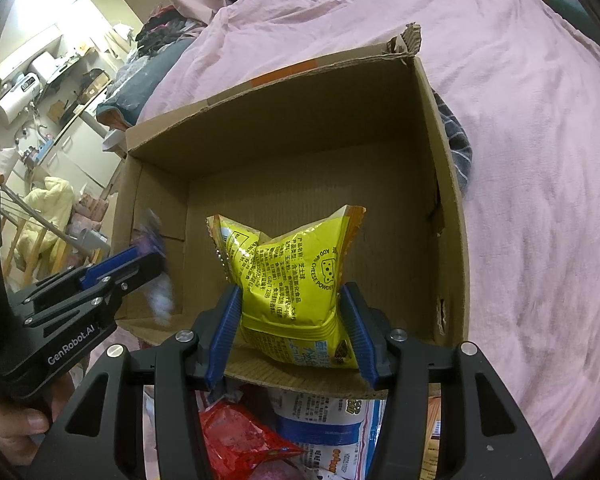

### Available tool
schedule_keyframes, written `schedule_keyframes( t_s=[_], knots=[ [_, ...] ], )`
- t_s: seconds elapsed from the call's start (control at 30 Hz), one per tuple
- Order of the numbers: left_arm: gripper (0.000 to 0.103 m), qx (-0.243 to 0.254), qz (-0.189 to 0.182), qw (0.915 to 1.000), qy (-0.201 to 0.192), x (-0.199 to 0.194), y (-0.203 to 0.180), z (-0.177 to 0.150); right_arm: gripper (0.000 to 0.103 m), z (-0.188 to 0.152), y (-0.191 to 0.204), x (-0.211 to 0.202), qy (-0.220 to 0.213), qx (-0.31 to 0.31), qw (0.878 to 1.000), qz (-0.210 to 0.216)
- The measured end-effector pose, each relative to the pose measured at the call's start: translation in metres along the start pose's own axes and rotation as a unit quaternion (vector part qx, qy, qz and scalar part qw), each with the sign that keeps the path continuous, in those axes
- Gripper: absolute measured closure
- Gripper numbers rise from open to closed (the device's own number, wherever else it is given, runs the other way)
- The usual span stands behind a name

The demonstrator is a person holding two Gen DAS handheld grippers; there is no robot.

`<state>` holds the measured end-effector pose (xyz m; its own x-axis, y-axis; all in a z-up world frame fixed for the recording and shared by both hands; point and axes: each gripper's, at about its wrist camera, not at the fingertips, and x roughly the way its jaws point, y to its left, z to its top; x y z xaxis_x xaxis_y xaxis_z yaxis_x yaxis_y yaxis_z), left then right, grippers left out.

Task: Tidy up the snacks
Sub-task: 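Open both tools to drop the bar and yellow bag into the box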

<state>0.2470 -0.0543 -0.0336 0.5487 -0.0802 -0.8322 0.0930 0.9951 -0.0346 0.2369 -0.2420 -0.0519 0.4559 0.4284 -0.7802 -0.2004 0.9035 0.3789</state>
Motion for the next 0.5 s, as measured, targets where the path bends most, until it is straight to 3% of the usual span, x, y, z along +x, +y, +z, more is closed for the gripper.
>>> schedule_keyframes(
  t_s=[0.07, 0.13, 0.27, 0.5],
  knots=[
    [0.045, -0.007, 0.002, 1.0, -0.007, -0.002, 0.002, 0.0, 0.047, 0.0, 0.001, -0.001, -0.002, -0.001, 1.0, 0.002],
    [0.033, -0.013, -0.004, 0.9998, -0.012, -0.004, 0.004, 0.0, 0.046, 0.0, 0.001, -0.003, -0.007, -0.002, 1.0, 0.004],
    [0.029, -0.012, 0.002, 0.9998, -0.017, -0.007, 0.004, 0.0, 0.033, 0.002, 0.001, -0.011, -0.027, -0.007, 1.0, 0.005],
    [0.028, -0.023, -0.008, 0.9996, -0.017, -0.009, 0.009, 0.0, 0.029, 0.005, 0.0, -0.015, -0.033, -0.01, 0.999, 0.005]
  ],
)
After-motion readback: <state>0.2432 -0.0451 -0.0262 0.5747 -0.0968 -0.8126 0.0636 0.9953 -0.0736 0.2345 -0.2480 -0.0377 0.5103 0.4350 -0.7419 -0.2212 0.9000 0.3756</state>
